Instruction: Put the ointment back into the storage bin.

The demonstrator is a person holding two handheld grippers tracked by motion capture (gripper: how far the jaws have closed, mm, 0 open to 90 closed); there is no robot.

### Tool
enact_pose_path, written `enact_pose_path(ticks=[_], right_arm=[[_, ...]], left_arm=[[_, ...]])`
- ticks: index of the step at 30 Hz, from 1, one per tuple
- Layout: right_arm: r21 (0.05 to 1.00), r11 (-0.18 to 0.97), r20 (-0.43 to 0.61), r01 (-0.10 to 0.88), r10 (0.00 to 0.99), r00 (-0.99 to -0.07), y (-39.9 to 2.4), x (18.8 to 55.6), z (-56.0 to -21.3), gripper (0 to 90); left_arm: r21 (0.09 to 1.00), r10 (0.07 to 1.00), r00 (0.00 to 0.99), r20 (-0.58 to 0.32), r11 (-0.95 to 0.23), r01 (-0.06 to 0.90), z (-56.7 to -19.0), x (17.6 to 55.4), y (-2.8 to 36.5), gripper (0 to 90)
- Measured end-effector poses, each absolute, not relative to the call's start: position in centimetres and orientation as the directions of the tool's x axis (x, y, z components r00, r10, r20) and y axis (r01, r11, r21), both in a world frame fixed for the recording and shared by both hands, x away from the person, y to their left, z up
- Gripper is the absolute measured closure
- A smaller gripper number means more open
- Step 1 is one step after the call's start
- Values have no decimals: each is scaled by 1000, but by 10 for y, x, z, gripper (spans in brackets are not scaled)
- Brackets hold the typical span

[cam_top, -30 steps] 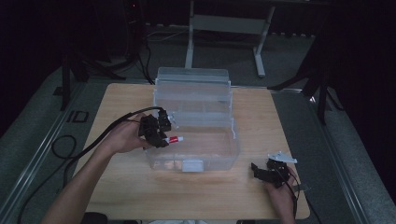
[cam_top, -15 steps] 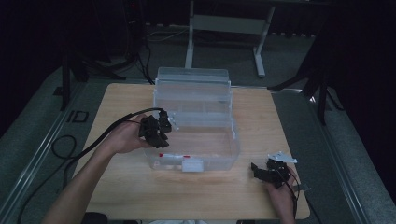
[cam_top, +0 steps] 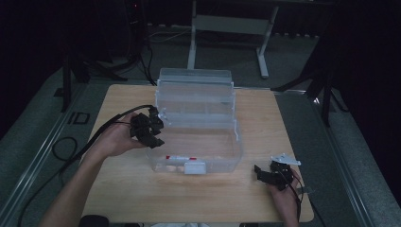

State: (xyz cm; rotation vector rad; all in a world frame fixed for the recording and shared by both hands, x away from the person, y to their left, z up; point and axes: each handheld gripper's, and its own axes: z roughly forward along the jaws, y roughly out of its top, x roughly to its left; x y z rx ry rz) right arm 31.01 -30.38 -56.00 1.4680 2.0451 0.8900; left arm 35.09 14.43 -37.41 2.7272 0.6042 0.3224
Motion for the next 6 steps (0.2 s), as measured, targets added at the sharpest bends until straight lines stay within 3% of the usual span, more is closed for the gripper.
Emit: enact_pose_path(ticks=[6], right_arm=[[732,219,-1,645,948,-320,-304,310,-560,201]], left_arm=[[380,525,836,156,-814,440,-375,345,165,507]])
